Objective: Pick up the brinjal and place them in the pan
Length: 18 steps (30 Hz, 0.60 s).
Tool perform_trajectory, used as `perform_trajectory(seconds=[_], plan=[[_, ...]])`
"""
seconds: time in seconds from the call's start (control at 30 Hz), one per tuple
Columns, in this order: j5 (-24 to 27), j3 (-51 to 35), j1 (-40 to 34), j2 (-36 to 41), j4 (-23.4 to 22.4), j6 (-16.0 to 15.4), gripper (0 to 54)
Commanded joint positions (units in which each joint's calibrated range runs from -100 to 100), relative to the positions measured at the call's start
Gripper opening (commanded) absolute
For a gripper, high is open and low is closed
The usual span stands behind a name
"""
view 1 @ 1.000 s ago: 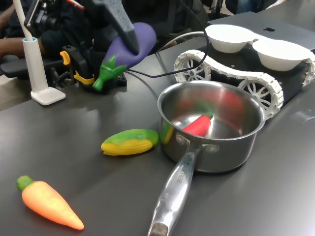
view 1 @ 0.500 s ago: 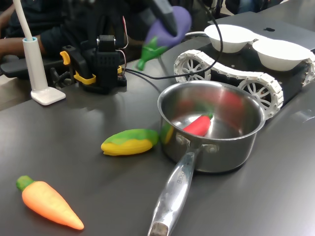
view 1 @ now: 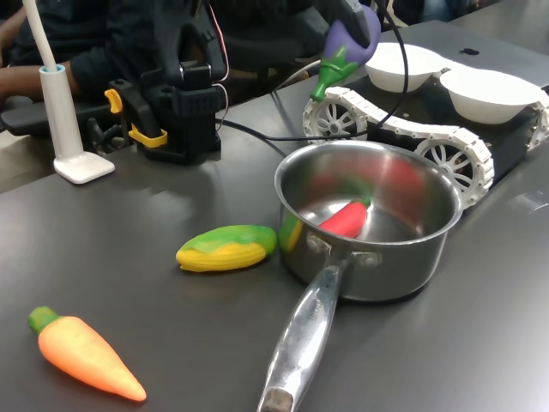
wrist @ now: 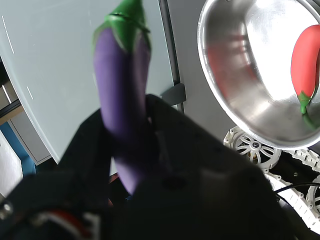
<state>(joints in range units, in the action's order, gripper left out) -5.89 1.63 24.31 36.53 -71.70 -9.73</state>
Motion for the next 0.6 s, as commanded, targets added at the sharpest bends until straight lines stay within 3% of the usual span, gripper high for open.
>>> perform_trajectory(seconds=[0.0, 0.57], plan=[[0.68, 1.23, -3.78, 5.01, 4.79, 2.17, 0.5], [1.95, 11.14, -13.88, 4.84, 10.50, 7.21, 0.5]])
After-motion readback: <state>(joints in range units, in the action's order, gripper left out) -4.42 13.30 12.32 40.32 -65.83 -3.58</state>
